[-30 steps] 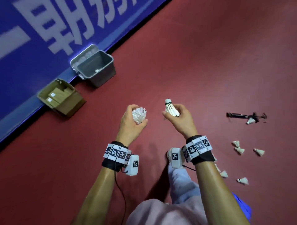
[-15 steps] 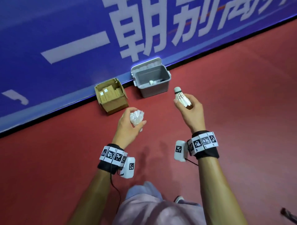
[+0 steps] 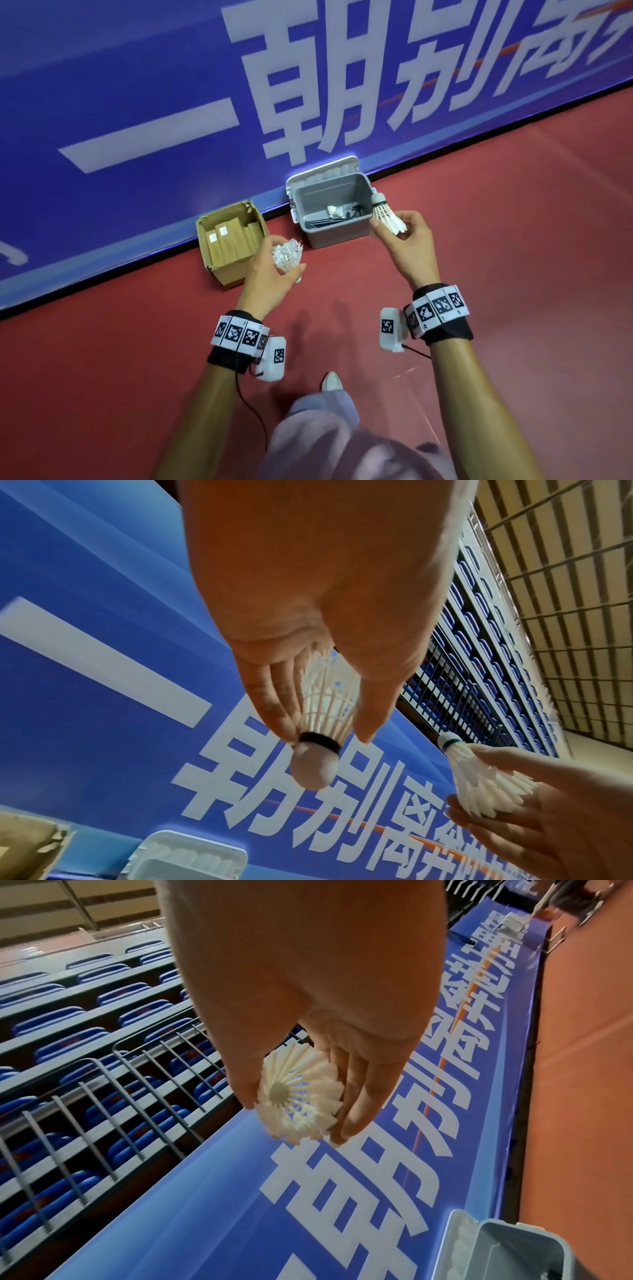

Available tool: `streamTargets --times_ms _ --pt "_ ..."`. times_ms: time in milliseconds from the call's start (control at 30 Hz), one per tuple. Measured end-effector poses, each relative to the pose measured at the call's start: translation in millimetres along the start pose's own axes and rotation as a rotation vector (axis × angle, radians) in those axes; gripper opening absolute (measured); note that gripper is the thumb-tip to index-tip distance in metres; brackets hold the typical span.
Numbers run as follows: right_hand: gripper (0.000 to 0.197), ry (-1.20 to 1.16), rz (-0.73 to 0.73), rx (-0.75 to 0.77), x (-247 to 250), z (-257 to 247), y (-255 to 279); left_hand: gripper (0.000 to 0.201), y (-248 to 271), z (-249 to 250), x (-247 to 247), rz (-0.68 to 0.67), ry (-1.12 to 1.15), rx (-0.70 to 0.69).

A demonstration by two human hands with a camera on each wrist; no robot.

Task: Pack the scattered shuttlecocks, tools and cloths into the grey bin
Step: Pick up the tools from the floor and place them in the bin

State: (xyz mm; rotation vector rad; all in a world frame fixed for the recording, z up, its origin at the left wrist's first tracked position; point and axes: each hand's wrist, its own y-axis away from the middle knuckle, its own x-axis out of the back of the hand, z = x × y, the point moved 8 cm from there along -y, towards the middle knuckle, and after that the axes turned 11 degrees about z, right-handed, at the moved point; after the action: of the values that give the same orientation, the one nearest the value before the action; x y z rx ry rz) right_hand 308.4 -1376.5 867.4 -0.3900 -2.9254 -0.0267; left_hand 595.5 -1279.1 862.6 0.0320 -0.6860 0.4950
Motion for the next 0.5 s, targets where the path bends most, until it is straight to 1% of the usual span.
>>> streamTargets --times_ms 133,267,367,500 --pt "0.045 0.035 0.077 -0.052 -17.3 1.0 -67.6 0.053 -87.0 15.4 -29.4 -0.052 0.021 -0.032" --pt "0.037 0.077 0.117 -0.066 -25.2 4.7 -126.6 0.064 -147.4 24.8 -65.7 -0.096 0.045 -0.034" --pt "0.03 0.098 0.094 -0.052 -37.4 6.7 -179.3 0.066 -192.9 27.9 -98.1 -0.135 0.043 -0.027" --pt "0.027 0.077 0.049 -0.045 -66.9 10.6 -268.9 0.058 -265.1 34.9 -134.9 -0.126 0.006 -0.027"
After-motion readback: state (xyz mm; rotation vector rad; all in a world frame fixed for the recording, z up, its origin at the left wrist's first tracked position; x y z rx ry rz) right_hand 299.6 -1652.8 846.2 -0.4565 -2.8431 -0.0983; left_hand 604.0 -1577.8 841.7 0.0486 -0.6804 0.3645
